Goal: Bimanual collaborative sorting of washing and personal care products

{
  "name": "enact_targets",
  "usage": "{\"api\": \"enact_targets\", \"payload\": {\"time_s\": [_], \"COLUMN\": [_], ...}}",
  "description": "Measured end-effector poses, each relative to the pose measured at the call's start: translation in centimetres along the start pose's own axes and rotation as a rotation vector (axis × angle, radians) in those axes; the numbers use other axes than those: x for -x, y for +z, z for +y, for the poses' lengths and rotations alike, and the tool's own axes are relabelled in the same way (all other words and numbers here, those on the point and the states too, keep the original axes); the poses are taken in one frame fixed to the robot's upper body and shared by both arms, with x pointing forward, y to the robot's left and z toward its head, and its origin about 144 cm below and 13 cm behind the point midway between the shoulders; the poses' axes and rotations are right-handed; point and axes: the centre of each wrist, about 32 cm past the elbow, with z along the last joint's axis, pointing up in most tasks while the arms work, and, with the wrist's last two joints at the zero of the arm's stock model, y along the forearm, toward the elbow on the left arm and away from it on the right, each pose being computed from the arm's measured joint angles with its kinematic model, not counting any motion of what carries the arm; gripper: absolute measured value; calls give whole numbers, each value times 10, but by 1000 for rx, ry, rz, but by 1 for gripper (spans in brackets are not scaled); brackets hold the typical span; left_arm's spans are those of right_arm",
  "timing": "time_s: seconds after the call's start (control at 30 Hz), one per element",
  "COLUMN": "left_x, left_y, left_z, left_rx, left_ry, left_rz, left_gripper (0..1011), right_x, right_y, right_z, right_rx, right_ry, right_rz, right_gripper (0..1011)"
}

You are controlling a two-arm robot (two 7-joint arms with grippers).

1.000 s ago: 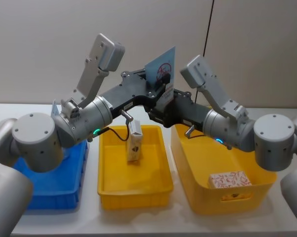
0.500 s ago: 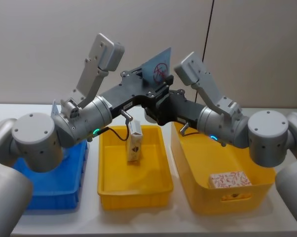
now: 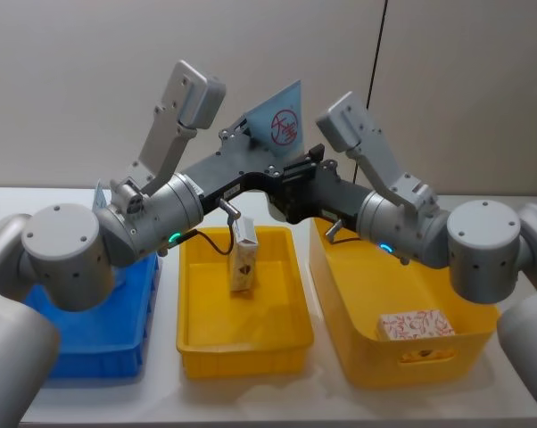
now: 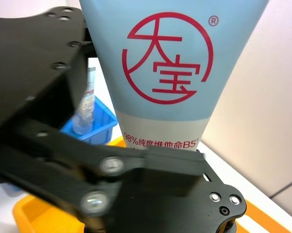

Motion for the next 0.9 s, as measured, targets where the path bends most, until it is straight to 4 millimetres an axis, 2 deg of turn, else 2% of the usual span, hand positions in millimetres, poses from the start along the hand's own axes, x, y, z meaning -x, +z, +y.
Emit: {"api": "enact_targets", "payload": {"time_s": [0.1, 0.53, 0.9], "left_x": [0, 0, 0], "left_y": [0, 0, 0], "left_z": [0, 0, 0], "left_rx": [0, 0, 0], "left_ry": [0, 0, 0], "left_rz": [0, 0, 0], "left_gripper": [999, 1001, 1001], "right_x": [-1, -7, -14], "right_y": [-1, -7, -21], "right_z": [-3, -23, -52], "right_rx": [6, 34, 79], "right_ry": [-28, -172, -332], "right_rz": [8, 46, 94], "right_gripper": [249, 227, 223]}}
